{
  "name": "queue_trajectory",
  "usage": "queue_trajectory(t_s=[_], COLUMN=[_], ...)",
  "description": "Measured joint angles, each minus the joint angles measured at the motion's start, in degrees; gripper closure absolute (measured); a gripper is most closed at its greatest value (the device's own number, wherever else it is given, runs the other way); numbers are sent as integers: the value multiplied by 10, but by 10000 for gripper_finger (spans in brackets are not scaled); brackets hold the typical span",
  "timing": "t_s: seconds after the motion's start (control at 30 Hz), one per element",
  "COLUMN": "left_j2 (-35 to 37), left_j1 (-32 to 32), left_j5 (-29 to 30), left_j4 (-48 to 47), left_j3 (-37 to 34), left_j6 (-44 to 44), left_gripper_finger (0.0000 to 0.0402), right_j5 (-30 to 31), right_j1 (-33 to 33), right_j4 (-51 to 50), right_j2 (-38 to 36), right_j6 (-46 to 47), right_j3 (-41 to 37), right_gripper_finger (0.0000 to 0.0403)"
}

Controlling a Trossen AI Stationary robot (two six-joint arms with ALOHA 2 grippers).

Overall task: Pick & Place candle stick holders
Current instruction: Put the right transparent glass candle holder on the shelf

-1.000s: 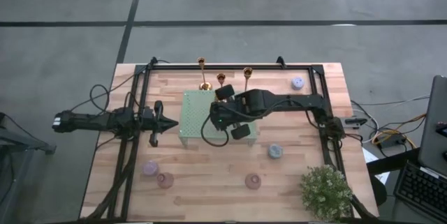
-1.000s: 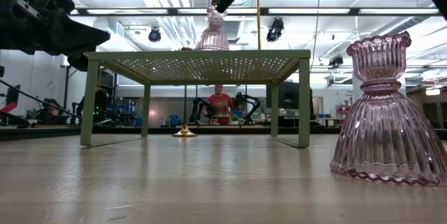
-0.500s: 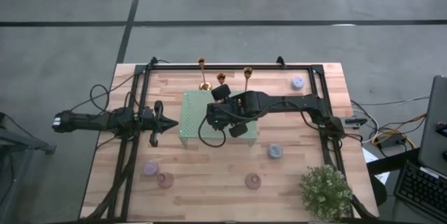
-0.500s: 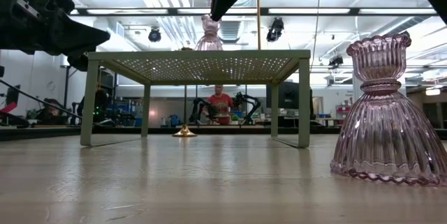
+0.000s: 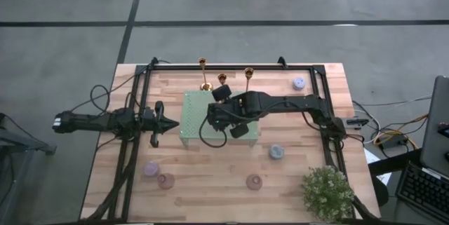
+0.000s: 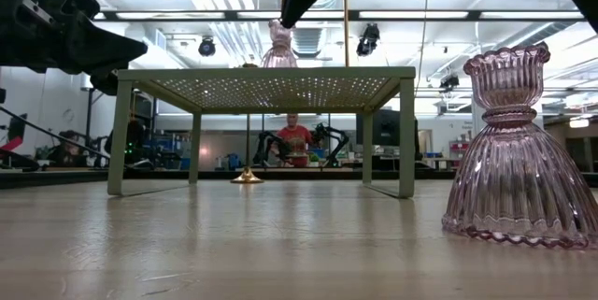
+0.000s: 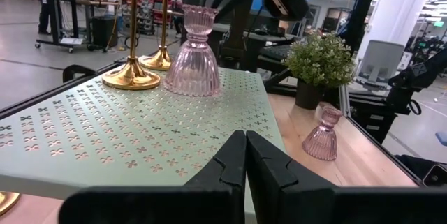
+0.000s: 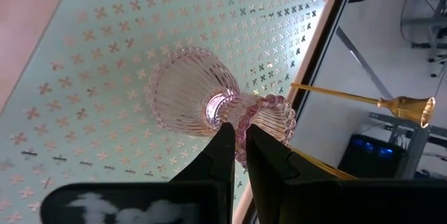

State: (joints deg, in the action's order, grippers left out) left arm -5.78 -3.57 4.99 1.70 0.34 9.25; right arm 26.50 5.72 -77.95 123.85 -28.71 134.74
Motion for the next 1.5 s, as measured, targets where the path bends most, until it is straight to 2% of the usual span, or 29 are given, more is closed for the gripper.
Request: queue_trajectory(t_s=[0.93, 1.5], left_j2=[0, 0], left_j1=[0, 0], left_j5=[0, 0], left_j4=[0, 0], left_j3=[0, 0], left_j6=[0, 0], left_gripper_finger=[388, 388], right_j5=[6, 3], right_j1=[-1, 7], right_j4=[9, 9], right_j2=[-1, -1], right_j6=[4, 6], right_j3=[-27, -19], right_gripper_finger=[379, 304])
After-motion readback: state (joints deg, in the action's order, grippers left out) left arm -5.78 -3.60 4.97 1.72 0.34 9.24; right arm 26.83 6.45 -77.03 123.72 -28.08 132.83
